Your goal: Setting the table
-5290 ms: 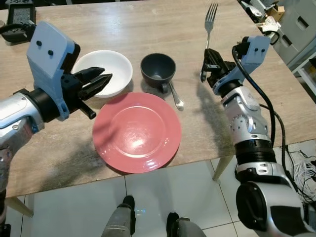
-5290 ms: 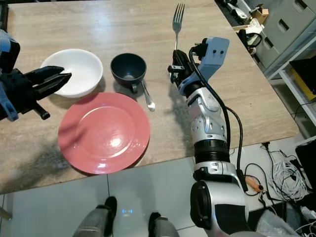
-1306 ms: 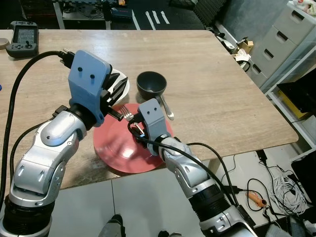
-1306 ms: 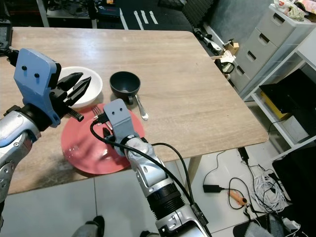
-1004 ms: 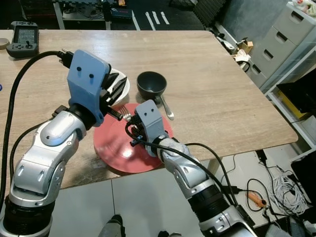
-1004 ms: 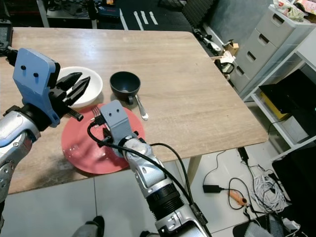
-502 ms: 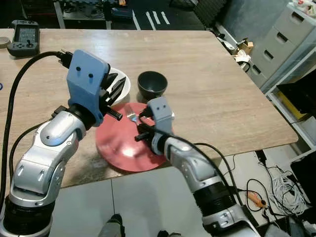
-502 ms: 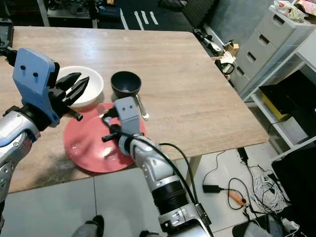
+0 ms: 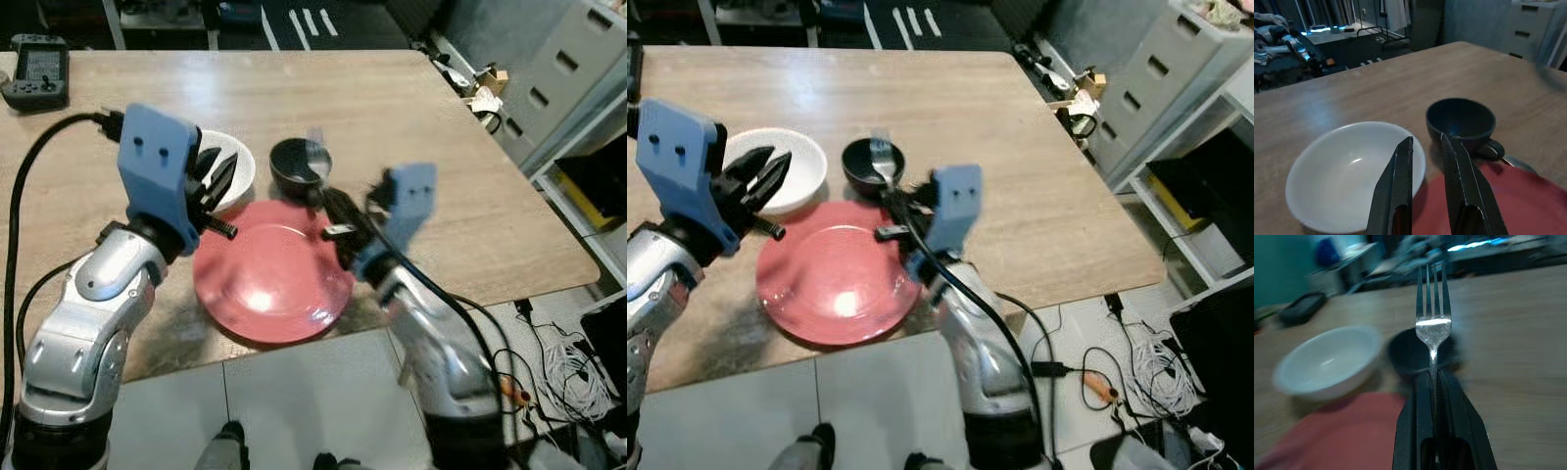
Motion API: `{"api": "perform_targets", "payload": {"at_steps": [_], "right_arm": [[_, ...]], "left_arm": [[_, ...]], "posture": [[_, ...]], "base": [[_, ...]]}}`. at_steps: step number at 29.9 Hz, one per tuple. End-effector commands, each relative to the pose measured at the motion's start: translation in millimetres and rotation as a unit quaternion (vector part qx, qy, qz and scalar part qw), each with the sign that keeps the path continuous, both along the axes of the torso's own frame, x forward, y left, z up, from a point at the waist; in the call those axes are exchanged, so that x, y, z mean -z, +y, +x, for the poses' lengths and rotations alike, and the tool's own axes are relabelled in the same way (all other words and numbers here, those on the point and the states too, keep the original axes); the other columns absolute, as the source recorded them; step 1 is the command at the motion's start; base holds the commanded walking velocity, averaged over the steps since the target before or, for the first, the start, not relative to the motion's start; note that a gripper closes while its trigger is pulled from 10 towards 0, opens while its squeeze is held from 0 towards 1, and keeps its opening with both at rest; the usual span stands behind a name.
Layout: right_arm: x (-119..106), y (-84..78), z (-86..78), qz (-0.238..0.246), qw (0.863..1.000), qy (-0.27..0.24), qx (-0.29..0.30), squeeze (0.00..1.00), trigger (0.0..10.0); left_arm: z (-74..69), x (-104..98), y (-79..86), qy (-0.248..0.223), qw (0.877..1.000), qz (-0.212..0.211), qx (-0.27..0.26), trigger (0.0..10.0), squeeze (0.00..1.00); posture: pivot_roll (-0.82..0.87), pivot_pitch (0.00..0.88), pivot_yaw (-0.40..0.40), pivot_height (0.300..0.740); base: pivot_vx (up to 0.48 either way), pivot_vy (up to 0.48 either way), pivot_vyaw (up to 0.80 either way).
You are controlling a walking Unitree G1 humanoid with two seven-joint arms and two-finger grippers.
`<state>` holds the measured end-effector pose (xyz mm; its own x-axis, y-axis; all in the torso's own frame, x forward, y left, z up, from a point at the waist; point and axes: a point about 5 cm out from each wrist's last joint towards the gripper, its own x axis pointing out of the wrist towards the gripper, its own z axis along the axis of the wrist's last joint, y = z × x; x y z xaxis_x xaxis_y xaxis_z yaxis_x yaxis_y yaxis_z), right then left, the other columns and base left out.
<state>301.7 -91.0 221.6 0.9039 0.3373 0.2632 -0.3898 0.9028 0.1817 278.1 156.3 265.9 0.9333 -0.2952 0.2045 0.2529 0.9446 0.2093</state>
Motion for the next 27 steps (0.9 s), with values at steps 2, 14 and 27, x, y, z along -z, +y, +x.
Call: {"api": "perform_targets", "payload": {"at_steps": [2,14,27], "right_arm": [[2,-21.2,0.1,0.023,0.995,-0.012,0.095,0.00,10.0],[19,-42.7,5.6,0.014,0.980,-0.004,0.201,0.00,10.0],[35,-49.4,12.2,-0.008,0.976,0.014,0.218,0.00,10.0]], "left_arm": [[-0.1,15,4.1,0.016,0.999,-0.008,-0.033,10.0,0.00],[-6.2,43,-9.3,0.059,0.998,-0.010,-0.008,10.0,0.00],[-0.4,56,-17.1,0.068,0.997,-0.017,-0.024,10.0,0.00]], "posture": [[0.12,0.104,0.013,0.740],[0.10,0.058,0.038,0.740],[0.08,0.047,0.021,0.740]], "base": [[0.000,0.000,0.00],[0.000,0.000,0.00],[0.000,0.000,0.00]]}}
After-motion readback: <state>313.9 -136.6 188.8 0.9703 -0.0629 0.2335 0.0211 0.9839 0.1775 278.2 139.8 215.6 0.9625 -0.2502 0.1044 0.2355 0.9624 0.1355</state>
